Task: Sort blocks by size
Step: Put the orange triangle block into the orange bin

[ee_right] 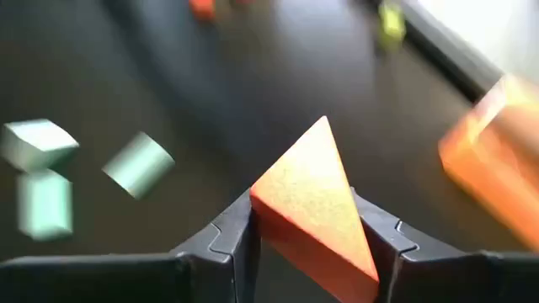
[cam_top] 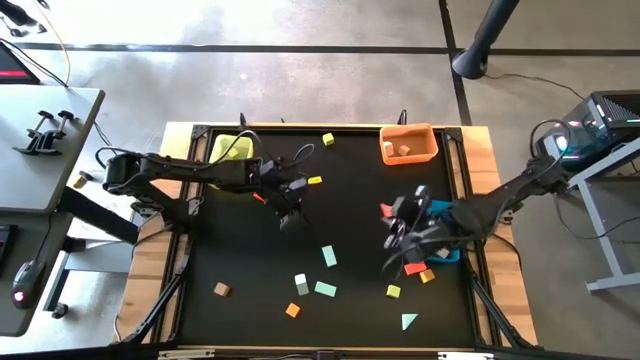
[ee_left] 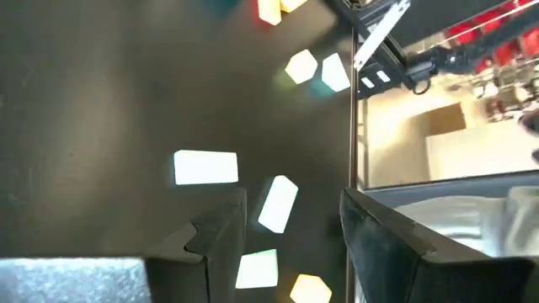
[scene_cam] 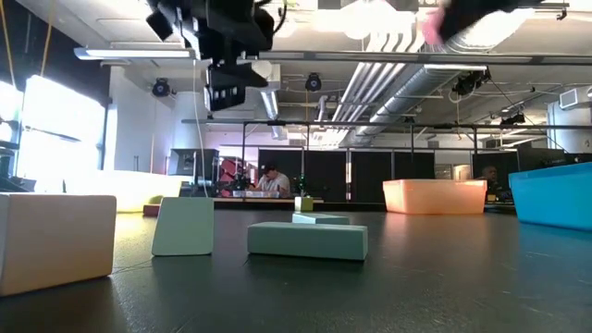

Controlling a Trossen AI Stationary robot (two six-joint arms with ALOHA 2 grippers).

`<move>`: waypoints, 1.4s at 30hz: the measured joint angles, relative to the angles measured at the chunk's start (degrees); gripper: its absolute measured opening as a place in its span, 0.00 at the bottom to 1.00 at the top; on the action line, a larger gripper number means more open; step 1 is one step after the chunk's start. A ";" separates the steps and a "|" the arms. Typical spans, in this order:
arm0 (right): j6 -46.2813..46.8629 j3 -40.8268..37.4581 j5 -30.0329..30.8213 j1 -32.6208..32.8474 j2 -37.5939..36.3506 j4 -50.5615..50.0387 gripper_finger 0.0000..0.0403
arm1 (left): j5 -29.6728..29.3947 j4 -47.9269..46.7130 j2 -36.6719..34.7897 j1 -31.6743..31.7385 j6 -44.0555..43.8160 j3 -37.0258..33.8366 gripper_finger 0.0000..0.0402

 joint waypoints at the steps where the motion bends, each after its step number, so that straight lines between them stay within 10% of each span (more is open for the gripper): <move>1: 1.53 -1.04 -2.80 -1.28 -0.82 -2.52 0.32 | -0.52 -0.16 -0.01 -0.65 0.46 0.08 0.44; 11: -7.83 -20.09 -25.01 -23.41 -10.22 17.51 0.32 | 2.32 -14.09 -2.50 -3.06 11.40 0.06 0.42; 28: -24.44 -18.93 -30.41 -67.54 -5.06 27.94 0.32 | 2.15 -18.55 -9.37 19.92 29.98 0.08 0.28; 42: -20.55 -18.93 -33.96 -77.67 1.75 33.62 0.44 | 2.17 -18.00 -9.35 30.61 38.28 0.08 0.26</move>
